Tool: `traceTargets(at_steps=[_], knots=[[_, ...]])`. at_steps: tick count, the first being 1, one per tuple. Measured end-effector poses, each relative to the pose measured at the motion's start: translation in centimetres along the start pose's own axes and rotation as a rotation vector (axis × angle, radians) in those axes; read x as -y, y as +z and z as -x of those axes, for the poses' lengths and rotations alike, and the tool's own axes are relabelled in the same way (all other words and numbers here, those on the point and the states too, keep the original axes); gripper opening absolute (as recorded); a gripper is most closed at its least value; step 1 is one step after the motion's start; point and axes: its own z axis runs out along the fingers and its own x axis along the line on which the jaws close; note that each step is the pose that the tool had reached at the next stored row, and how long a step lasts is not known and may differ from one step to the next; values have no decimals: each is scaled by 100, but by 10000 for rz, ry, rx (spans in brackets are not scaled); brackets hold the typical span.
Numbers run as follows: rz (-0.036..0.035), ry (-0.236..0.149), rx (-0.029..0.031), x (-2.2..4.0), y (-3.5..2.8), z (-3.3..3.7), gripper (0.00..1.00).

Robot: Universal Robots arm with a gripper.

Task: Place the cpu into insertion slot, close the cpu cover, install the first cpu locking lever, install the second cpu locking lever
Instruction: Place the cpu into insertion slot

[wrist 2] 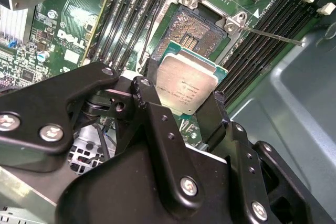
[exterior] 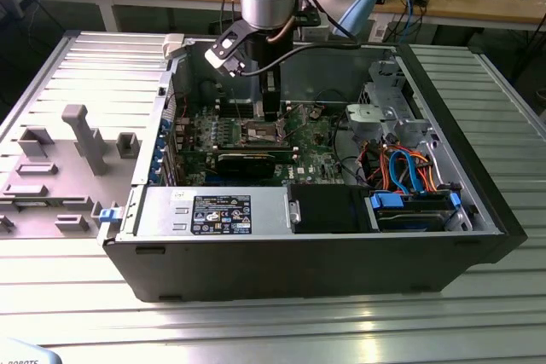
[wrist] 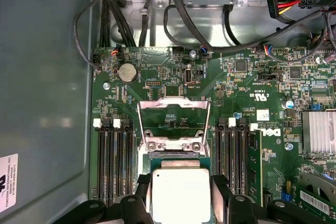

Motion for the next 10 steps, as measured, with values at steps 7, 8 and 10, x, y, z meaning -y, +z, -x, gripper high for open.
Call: traceTargets(at_steps=[7,8,10], knots=[[0,0,0,0,0,0,54],[1,0,0,0,0,0,54],[2,1,0,3,0,0,54]])
